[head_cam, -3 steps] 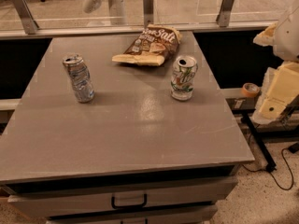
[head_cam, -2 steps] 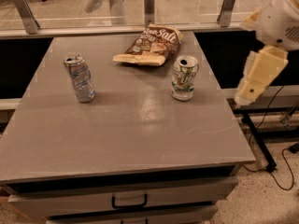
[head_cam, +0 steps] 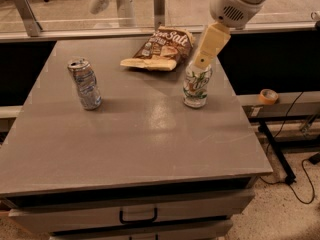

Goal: Move brown chip bag near redbull can

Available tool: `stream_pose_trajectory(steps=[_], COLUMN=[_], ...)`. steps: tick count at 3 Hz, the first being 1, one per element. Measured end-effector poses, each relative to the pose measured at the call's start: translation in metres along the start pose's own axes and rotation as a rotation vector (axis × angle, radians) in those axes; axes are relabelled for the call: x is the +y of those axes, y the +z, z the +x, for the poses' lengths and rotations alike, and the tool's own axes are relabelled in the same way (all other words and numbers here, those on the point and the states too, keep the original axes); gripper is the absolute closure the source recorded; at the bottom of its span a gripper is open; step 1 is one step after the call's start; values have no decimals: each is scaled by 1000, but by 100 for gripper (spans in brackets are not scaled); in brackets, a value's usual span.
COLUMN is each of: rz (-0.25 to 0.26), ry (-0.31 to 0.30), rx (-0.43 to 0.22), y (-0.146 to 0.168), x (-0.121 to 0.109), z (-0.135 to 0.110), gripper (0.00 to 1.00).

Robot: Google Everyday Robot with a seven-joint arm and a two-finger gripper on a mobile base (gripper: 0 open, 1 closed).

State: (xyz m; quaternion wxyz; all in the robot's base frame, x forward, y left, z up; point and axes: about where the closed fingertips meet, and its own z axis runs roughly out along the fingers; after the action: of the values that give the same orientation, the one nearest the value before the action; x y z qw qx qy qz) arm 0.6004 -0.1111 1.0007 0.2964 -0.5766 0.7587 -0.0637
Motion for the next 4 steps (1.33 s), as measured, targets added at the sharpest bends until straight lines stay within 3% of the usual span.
stream_pose_trajectory(steps=[1, 2, 3, 4], rz=[0, 25, 38, 4], ry=[-1, 11, 93, 216], rx=[0, -27, -74, -99], y=[0, 7, 27, 63], x=[0, -12, -33, -45], z=[0, -19, -48, -56], gripper=[0, 0, 0, 0])
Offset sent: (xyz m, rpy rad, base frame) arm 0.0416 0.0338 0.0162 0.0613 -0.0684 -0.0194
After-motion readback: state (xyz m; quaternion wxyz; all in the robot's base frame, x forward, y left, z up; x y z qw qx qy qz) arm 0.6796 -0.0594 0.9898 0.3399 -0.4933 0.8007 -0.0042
